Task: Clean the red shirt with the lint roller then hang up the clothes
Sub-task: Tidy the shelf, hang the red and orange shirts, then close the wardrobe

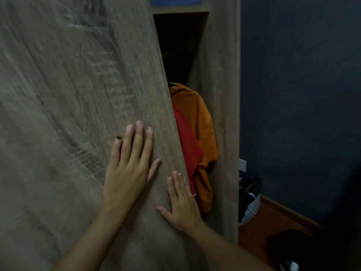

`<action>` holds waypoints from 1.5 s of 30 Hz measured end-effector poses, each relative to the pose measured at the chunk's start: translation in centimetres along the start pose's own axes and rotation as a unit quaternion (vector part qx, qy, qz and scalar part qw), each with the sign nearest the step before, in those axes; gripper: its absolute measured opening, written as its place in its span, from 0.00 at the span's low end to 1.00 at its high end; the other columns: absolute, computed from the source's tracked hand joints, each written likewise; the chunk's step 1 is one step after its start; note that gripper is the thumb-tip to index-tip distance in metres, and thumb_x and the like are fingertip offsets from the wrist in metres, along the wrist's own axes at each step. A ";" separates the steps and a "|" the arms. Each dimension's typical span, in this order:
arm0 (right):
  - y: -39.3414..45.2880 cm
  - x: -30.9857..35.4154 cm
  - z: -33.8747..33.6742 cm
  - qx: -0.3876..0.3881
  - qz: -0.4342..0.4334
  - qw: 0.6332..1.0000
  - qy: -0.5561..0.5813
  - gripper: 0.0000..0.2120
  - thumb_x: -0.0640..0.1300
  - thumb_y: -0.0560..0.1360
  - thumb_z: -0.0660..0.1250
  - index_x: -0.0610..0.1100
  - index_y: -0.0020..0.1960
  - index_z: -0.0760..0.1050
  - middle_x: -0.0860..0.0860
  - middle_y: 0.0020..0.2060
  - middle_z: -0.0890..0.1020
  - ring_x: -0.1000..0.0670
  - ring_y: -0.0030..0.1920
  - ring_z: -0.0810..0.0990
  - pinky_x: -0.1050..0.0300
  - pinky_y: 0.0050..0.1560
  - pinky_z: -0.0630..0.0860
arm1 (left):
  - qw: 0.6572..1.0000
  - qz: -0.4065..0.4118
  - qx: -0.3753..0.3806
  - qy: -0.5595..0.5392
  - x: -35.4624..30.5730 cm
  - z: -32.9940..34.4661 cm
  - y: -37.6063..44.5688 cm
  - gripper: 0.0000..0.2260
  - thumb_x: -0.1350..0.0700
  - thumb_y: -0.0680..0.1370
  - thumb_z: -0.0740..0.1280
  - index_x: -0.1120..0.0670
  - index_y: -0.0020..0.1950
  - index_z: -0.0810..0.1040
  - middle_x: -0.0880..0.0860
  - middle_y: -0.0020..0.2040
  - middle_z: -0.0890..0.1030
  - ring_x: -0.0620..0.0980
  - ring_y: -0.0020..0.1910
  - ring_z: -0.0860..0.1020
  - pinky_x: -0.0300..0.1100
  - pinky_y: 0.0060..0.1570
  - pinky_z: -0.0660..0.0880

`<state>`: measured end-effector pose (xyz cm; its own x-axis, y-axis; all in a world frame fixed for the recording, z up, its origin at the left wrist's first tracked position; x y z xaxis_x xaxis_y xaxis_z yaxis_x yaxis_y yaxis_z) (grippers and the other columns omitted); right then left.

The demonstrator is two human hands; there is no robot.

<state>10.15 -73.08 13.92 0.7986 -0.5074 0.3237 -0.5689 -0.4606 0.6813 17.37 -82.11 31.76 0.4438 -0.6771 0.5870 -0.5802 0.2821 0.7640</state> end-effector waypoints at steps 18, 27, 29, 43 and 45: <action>4.0 -16.9 -3.2 -0.030 0.009 0.999 -0.013 0.41 0.65 0.78 0.50 0.45 0.78 0.33 0.48 0.78 0.35 0.47 0.78 0.41 0.51 0.77 0.39 | 0.999 0.005 -0.003 -0.050 -13.1 3.5 11.4 0.31 0.42 0.82 0.53 0.59 0.78 0.51 0.61 0.78 0.53 0.56 0.77 0.49 0.52 0.74 0.46; 5.2 -21.6 -4.6 -0.054 0.004 0.998 -0.021 0.40 0.64 0.79 0.49 0.45 0.77 0.33 0.48 0.77 0.34 0.48 0.78 0.39 0.50 0.77 0.39 | 0.999 0.002 -0.009 -0.053 -17.0 4.7 14.6 0.31 0.42 0.82 0.51 0.59 0.78 0.50 0.61 0.78 0.53 0.56 0.77 0.49 0.52 0.74 0.44; 5.4 -22.0 -4.5 -0.057 0.000 0.998 -0.025 0.40 0.65 0.79 0.48 0.44 0.77 0.33 0.48 0.77 0.34 0.48 0.78 0.39 0.51 0.77 0.38 | 0.999 0.000 -0.009 -0.049 -17.3 4.9 14.8 0.31 0.42 0.82 0.51 0.59 0.78 0.50 0.61 0.78 0.52 0.57 0.77 0.48 0.52 0.74 0.44; 5.3 -22.3 -3.5 -0.085 -0.026 0.996 -0.010 0.40 0.65 0.79 0.48 0.44 0.78 0.34 0.46 0.78 0.36 0.46 0.78 0.41 0.48 0.77 0.42 | 0.999 -0.007 -0.014 -0.043 -17.5 5.3 14.4 0.30 0.41 0.82 0.51 0.56 0.78 0.51 0.60 0.78 0.54 0.56 0.76 0.50 0.52 0.74 0.47; 5.2 -22.3 -3.6 -0.080 -0.027 0.996 -0.006 0.40 0.65 0.79 0.48 0.44 0.78 0.35 0.46 0.78 0.37 0.46 0.78 0.42 0.48 0.78 0.43 | 0.999 -0.009 -0.020 -0.032 -17.5 5.3 14.4 0.30 0.40 0.82 0.51 0.56 0.78 0.52 0.59 0.77 0.54 0.56 0.76 0.51 0.52 0.74 0.48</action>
<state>-9.93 -61.58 12.61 0.8245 -0.4938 0.2764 -0.4856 -0.3666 0.7936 -2.40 -69.78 31.04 0.4074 -0.7243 0.5562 -0.5450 0.2958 0.7845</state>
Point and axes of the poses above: each hand's wrist, its own y-axis towards the middle knuckle, its own z-axis out of the palm, x = y × z, the point moved 2 cm from there along y, towards the middle knuckle
